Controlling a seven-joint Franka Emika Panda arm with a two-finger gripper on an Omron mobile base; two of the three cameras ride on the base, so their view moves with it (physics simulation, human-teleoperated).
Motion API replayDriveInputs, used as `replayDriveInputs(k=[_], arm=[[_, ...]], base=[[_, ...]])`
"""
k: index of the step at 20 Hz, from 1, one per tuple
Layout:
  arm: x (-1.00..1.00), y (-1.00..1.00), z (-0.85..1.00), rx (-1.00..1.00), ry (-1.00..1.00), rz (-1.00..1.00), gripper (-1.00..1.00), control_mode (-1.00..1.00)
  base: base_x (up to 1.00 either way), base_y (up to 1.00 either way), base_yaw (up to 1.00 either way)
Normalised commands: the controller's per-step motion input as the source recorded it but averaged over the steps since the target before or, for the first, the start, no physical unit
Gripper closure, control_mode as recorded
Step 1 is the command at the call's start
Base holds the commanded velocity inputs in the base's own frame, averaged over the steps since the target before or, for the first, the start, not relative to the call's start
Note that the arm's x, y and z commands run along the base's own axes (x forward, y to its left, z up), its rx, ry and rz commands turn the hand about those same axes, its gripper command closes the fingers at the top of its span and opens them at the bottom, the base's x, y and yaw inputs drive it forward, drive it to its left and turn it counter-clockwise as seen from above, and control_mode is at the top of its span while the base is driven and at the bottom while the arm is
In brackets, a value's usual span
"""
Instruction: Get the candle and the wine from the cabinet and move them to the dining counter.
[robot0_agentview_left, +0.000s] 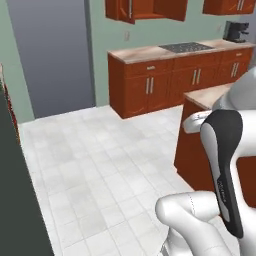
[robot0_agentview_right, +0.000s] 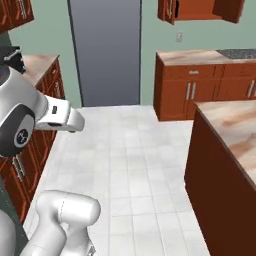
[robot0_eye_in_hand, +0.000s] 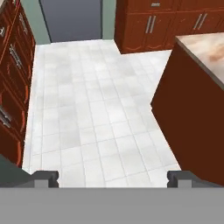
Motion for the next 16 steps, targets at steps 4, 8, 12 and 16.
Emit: replayDriveInputs(k=[4,8,12,16], arm=[[0.0,0.0,0.0,0.0,0.0,0.0,-1.0,1.0],[0.0,0.0,0.0,0.0,0.0,0.0,-1.0,1.0],[0.0,0.0,0.0,0.0,0.0,0.0,-1.0,1.0],[0.0,0.0,0.0,0.0,0.0,0.0,-1.0,1.0]], base=[[1.0,0.63,-0.49],[1.0,0.64,-0.51],[1.0,0.7,-0.45],[1.0,0.81,-0.42]])
